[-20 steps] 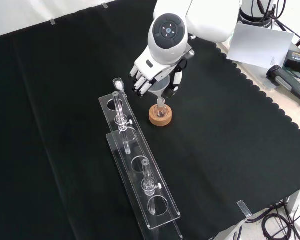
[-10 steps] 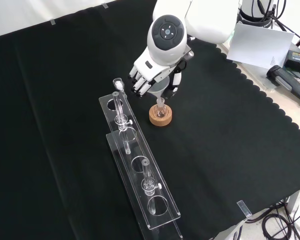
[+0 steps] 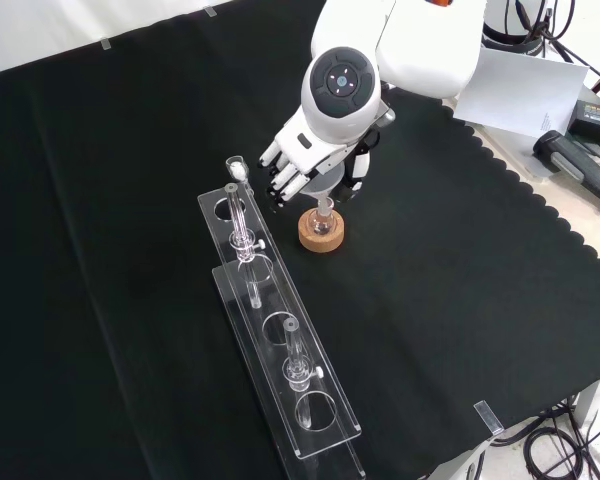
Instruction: Place the funnel on the round-bottom flask.
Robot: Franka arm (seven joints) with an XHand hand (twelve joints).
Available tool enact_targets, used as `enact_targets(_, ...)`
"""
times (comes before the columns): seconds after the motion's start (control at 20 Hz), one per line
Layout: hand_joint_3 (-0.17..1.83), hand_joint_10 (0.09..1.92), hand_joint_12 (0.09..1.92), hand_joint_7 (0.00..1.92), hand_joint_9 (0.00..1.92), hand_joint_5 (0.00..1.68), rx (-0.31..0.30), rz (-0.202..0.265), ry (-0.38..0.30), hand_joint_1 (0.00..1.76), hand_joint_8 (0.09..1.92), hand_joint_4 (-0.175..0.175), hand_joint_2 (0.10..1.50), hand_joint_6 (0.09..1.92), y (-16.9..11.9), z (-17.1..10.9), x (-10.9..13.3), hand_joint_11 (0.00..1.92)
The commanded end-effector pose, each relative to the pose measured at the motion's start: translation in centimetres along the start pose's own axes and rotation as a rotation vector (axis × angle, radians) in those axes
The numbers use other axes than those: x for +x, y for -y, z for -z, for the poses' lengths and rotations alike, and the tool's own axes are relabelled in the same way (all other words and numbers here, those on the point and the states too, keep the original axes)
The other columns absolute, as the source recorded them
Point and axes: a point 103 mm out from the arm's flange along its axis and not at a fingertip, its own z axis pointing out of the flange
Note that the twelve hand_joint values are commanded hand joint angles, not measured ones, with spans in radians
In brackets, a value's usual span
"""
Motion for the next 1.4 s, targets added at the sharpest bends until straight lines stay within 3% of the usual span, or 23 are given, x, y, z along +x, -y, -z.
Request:
enact_targets(0.05, 0.65, 0.09, 1.25, 0.38, 1.01, 0.39, 0.009, 0.005, 0.0, 0.78, 0.74, -0.066, 0.65, 0.35, 0.2, -0.5, 0.0, 0.57)
enact_targets(0.35, 0.58, 0.09, 1.37, 0.05, 0.63, 0.26, 0.019, 0.001, -0.006, 0.73, 0.68, -0.06, 0.64, 0.1, 0.9, -0.5, -0.5, 0.26)
enact_targets(0.65, 0.48, 0.09, 1.43, 0.0, 0.37, 0.13, 0.059, 0.006, 0.0, 0.65, 0.24, -0.044, 0.64, 0.09, 1.8, -0.2, -0.2, 0.02)
enact_targets(0.8, 0.41, 0.09, 1.41, 0.0, 0.31, 0.09, 0.036, 0.023, -0.024, 0.58, 0.09, -0.038, 0.64, 0.09, 2.4, -0.1, -0.4, 0.0)
enact_targets(1.1, 0.23, 0.09, 1.41, 0.0, 0.28, 0.06, -0.043, 0.054, -0.094, 0.42, 0.09, -0.033, 0.64, 0.09, 4.6, -0.3, -2.2, 0.0)
enact_targets(1.4, 0.14, 0.09, 1.46, 0.03, 0.32, 0.06, -0.118, 0.039, -0.156, 0.35, 0.09, -0.034, 0.65, 0.09, 7.3, -0.1, -5.1, 0.0)
